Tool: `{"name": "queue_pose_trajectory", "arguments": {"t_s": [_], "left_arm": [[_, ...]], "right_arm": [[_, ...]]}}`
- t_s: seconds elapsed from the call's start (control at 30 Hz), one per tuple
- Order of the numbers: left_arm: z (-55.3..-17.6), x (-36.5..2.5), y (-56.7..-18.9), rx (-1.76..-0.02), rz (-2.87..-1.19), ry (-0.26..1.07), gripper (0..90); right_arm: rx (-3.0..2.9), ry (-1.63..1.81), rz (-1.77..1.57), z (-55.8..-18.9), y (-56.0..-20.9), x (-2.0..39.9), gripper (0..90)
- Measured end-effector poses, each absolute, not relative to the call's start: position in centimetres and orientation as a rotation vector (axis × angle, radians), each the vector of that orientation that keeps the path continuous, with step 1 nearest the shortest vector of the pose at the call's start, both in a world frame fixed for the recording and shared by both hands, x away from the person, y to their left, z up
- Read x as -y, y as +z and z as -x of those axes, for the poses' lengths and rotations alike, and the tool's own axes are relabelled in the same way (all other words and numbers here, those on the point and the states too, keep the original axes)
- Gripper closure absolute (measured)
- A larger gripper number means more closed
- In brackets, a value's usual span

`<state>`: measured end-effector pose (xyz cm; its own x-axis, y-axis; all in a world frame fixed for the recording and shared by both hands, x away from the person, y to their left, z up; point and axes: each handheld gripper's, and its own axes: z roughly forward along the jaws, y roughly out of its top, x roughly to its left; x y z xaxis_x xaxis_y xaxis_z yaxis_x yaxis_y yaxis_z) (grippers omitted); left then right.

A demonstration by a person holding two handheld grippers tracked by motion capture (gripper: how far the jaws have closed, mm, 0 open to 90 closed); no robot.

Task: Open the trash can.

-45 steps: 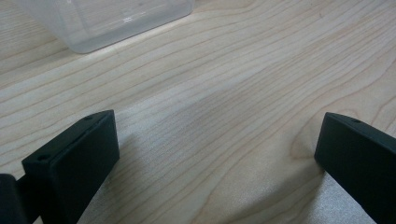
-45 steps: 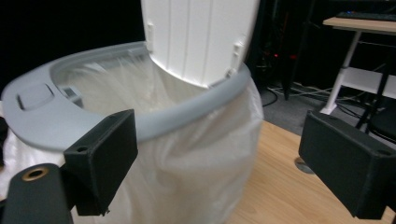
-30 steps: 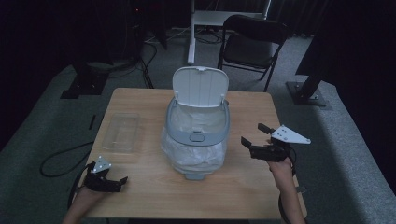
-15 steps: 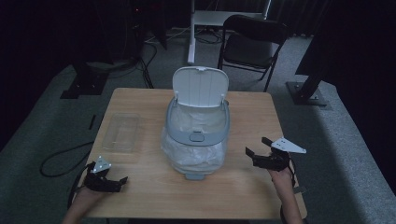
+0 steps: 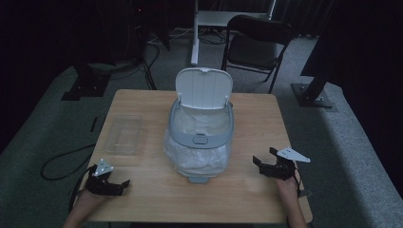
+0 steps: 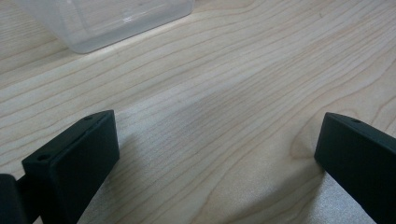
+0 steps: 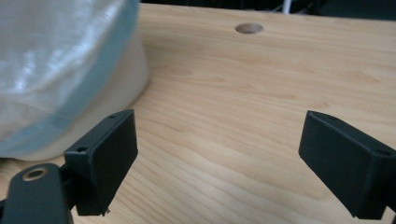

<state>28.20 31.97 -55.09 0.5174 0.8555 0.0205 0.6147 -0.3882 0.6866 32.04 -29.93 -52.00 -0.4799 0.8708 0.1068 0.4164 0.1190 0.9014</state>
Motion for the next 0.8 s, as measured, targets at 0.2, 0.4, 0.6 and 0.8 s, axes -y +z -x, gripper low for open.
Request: {"name": "queue_pose_trajectory", "arguments": {"t_s": [0.2, 0.4, 0.6, 0.8], "left_arm": [[-28.2, -31.9, -55.1, -1.196, -2.134, 0.501, 0.6], [-28.2, -31.9, -55.1, -1.196, -2.133, 0.501, 0.6], [-28.1, -31.9, -55.1, -1.199, -2.133, 0.502, 0.6], [-28.1, -31.9, -55.1, -1.199, -2.133, 0.502, 0.6]], "right_arm": [[-1.861, 1.273, -1.340, -31.6, -52.9, 31.3, 11.0], [-1.864, 1.236, -1.385, -31.6, -53.7, 31.8, 11.0], [-1.832, 1.133, -1.457, -31.7, -54.5, 32.1, 11.0], [-1.853, 1.086, -1.520, -32.1, -55.1, 32.1, 11.1]]}}
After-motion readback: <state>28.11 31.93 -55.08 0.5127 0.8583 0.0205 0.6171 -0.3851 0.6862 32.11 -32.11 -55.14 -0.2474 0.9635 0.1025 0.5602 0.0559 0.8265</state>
